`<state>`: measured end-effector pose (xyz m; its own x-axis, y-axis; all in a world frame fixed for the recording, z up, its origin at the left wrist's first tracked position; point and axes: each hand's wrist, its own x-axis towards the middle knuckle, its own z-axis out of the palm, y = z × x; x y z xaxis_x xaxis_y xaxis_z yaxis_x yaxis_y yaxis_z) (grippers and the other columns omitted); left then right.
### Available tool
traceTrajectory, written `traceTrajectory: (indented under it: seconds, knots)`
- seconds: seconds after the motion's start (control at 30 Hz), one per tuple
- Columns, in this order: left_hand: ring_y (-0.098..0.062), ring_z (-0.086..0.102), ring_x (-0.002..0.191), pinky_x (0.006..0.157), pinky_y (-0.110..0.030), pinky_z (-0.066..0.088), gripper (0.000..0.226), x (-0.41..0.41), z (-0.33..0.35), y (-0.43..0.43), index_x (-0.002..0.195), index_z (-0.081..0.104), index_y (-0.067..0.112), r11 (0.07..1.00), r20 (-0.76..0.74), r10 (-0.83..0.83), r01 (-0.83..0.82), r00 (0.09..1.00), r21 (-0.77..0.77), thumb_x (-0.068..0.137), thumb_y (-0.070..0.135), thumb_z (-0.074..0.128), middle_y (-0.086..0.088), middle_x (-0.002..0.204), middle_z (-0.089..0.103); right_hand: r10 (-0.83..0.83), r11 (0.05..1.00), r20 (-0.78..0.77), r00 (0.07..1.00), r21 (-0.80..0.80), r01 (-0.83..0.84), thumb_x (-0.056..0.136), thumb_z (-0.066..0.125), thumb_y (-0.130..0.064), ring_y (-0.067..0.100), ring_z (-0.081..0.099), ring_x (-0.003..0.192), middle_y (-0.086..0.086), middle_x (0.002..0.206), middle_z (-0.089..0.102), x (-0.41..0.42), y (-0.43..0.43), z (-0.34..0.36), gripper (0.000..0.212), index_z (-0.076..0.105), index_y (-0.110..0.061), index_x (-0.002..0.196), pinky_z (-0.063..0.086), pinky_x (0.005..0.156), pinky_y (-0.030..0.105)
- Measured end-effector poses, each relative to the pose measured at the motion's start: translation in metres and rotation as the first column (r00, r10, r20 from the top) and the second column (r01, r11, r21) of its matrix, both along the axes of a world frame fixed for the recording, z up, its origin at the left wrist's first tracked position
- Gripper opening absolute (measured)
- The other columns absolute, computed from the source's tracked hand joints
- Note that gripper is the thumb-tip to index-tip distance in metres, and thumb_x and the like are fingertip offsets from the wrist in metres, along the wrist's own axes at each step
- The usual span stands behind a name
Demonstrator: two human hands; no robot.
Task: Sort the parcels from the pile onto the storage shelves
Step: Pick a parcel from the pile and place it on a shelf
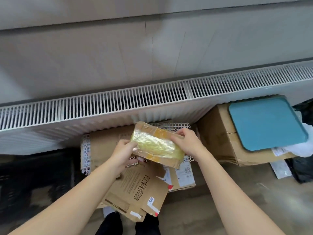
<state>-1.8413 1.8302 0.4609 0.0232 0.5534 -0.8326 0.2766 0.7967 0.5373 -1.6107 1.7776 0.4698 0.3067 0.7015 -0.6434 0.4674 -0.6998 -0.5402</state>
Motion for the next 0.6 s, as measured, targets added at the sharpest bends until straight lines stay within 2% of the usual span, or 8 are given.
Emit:
traceTrajectory:
  seconds: [0.1,0.2,0.33,0.4,0.5,0.53,0.6]
  knots:
    - [-0.027,0.06,0.113,0.08,-0.049,0.059,0.04,-0.03,0.025,-0.007,0.129,0.048,0.023,0.994,0.045,0.097,-0.095,0.994,-0.044,0.092,0.03,0.064,-0.008,0.131,0.056,0.217,0.976,0.022,0.976,-0.038,-0.216,0.09,0.059,-0.05,0.027,0.058,0.107,0.009,0.137,0.044,-0.021,0.02,0.035,0.047,0.056,-0.021,0.127,0.055,0.084,0.043]
    - [-0.023,0.061,0.11,0.085,-0.046,0.055,0.031,-0.063,0.055,-0.008,0.122,0.057,0.027,0.986,0.055,0.167,-0.166,0.984,-0.025,0.093,0.036,0.064,-0.003,0.124,0.063,0.344,0.939,0.022,0.939,0.016,-0.344,0.091,0.055,-0.057,0.027,0.058,0.109,0.01,0.133,0.047,-0.05,0.043,0.07,0.046,0.059,-0.021,0.119,0.052,0.09,0.041]
    - [-0.015,0.058,0.097,0.096,-0.047,0.047,0.029,-0.103,0.099,-0.01,0.122,0.057,0.025,0.95,0.097,0.288,-0.297,0.953,0.096,0.095,0.035,0.061,0.006,0.108,0.063,0.499,0.86,0.042,0.866,0.102,-0.5,0.098,0.042,-0.056,0.022,0.061,0.097,0.006,0.116,0.059,-0.096,0.079,0.112,0.039,0.057,-0.021,0.107,0.052,0.082,0.037]
    - [-0.014,0.059,0.096,0.094,-0.048,0.048,0.033,-0.124,0.118,-0.012,0.124,0.055,0.025,0.901,0.134,0.385,-0.403,0.913,0.159,0.094,0.032,0.064,0.007,0.108,0.063,0.589,0.796,0.067,0.806,0.127,-0.592,0.101,0.042,-0.048,0.022,0.059,0.092,0.005,0.106,0.062,-0.124,0.093,0.133,0.035,0.058,-0.017,0.104,0.045,0.075,0.033]
    - [-0.019,0.061,0.104,0.088,-0.046,0.051,0.04,-0.157,0.147,-0.018,0.127,0.054,0.024,0.807,0.146,0.514,-0.534,0.845,0.253,0.09,0.03,0.069,0.0,0.117,0.063,0.683,0.703,0.123,0.72,0.154,-0.694,0.098,0.049,-0.041,0.026,0.061,0.084,0.009,0.102,0.064,-0.168,0.107,0.158,0.02,0.052,-0.023,0.09,0.043,0.068,0.031]
    - [-0.02,0.061,0.105,0.087,-0.047,0.052,0.039,-0.169,0.155,-0.02,0.126,0.055,0.024,0.775,0.147,0.551,-0.569,0.822,0.275,0.09,0.029,0.069,-0.001,0.118,0.063,0.7,0.684,0.134,0.702,0.159,-0.712,0.096,0.051,-0.042,0.026,0.062,0.085,0.01,0.105,0.064,-0.182,0.11,0.165,0.019,0.051,-0.024,0.091,0.044,0.067,0.031]
    - [-0.018,0.061,0.099,0.084,-0.045,0.052,0.029,-0.193,0.171,-0.025,0.119,0.058,0.024,0.709,0.17,0.606,-0.625,0.777,0.327,0.092,0.025,0.067,0.0,0.113,0.065,0.712,0.669,0.123,0.691,0.181,-0.721,0.094,0.053,-0.044,0.025,0.062,0.088,0.008,0.116,0.06,-0.211,0.112,0.18,0.024,0.052,-0.023,0.107,0.046,0.071,0.032]
